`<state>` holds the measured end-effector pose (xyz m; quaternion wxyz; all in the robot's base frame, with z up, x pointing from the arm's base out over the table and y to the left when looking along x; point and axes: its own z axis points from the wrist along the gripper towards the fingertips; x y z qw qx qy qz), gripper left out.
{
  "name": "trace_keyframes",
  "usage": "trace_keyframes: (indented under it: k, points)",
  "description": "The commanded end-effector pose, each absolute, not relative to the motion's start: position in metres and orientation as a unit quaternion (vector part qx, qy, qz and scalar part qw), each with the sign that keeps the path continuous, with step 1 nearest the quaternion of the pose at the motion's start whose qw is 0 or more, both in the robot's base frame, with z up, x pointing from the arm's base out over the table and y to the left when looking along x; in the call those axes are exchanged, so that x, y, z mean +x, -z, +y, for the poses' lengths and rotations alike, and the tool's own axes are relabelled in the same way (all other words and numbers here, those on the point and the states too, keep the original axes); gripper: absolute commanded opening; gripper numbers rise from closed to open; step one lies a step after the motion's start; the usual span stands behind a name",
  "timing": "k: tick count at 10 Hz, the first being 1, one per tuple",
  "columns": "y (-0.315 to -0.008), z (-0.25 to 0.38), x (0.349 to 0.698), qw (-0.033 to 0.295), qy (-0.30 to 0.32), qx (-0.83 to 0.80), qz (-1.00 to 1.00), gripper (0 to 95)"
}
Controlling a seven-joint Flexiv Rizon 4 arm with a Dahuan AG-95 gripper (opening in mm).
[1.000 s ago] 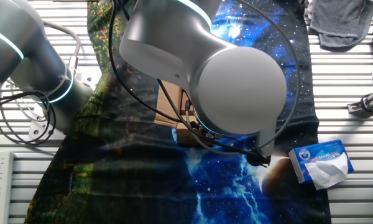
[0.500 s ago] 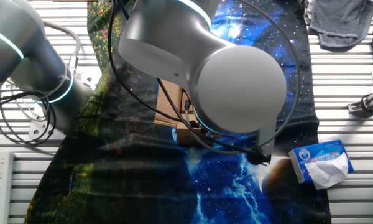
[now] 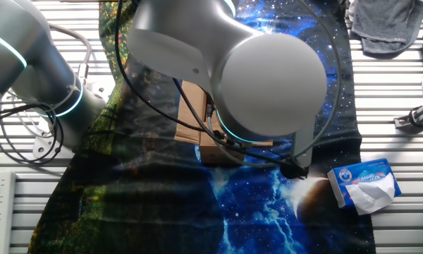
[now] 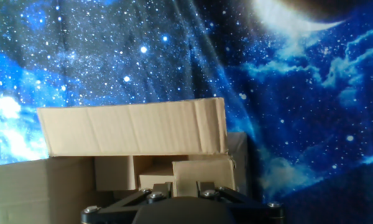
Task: Cover the box
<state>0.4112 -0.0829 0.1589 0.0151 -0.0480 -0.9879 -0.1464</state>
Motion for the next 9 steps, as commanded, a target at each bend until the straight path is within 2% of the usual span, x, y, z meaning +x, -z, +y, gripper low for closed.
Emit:
trace_keyframes:
  k: [1,8,9]
  points:
    - [-0.161,-0.086,0.409,0.015,0.148,-0.042,-0.988,19.0]
    - [-0.160,-0.096,0.405,0.011,0.145,-0.022,-0.989,19.0]
    - [-0.160,-0.097,0.405,0.010,0.145,-0.020,-0.989,38.0]
